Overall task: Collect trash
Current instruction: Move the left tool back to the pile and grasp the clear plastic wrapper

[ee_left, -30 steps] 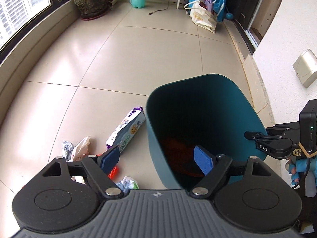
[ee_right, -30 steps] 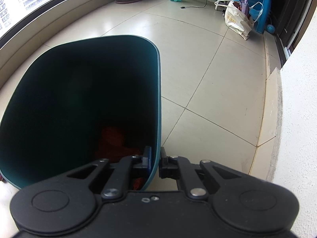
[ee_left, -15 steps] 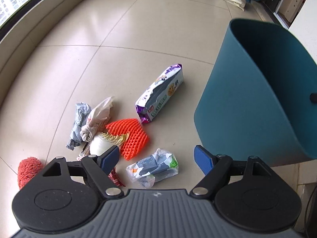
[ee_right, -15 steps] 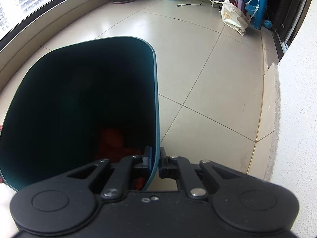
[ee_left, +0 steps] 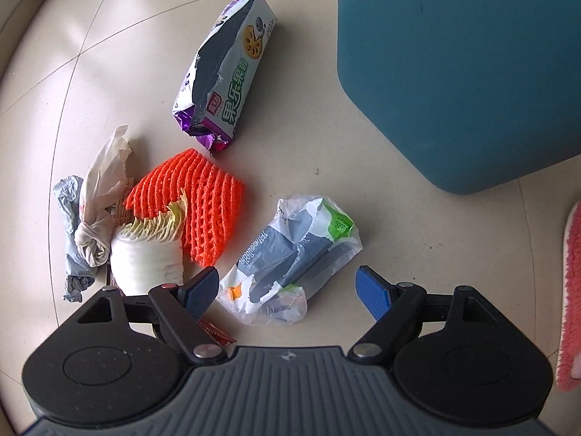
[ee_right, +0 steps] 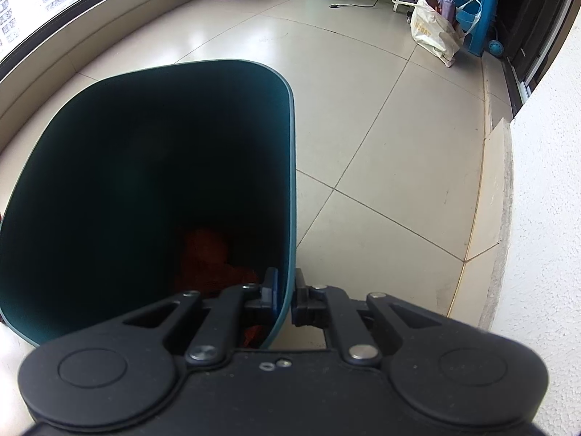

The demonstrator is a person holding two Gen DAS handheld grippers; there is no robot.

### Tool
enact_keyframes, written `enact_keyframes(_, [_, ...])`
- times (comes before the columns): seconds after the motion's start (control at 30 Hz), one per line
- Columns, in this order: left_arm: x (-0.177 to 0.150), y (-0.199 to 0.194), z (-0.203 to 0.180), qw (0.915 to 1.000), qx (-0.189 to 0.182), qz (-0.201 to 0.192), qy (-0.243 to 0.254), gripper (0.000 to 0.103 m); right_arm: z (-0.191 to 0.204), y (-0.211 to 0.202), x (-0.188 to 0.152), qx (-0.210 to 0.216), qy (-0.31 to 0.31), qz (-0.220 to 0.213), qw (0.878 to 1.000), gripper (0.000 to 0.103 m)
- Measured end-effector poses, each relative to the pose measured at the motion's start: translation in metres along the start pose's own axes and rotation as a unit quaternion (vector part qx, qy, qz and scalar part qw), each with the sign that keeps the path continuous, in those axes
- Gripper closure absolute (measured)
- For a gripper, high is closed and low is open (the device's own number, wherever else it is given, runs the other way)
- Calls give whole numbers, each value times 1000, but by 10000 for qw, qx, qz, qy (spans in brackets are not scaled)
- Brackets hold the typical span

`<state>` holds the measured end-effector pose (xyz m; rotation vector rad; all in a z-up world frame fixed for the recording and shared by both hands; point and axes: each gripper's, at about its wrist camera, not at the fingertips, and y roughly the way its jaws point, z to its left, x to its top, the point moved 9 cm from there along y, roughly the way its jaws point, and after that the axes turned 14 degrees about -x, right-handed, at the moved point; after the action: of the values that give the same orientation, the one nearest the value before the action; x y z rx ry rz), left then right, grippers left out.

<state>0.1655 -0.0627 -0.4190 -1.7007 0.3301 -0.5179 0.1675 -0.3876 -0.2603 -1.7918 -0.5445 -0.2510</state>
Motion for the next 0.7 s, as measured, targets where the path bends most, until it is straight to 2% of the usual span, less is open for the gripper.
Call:
enact_keyframes(0.17, [-1,25,13,9998,151,121,-30,21,2,2,2,-19,-13,51,10000,97])
enact_keyframes(0.3, [-5,38,20,9988,-173,83,-441,21,3,4,3,-43,-10,80,10000,97])
enact_keyframes(0.43, [-8,42,25,9978,-239,62,-615,23,3,5,4,-45,13,90,9999,97])
enact_keyframes(0.5, [-12,44,27,9970,-251,159,-719,43,3,5,4,-45,27,87,9999,97])
enact_keyframes(0.57, [-16,45,28,9967,-235,216,-746,46,3,5,4,-40,32,81,10000,97])
enact_keyframes(0.7, [-21,41,28,9965,-164,157,-799,63,2,5,3,-23,47,62,10000,97])
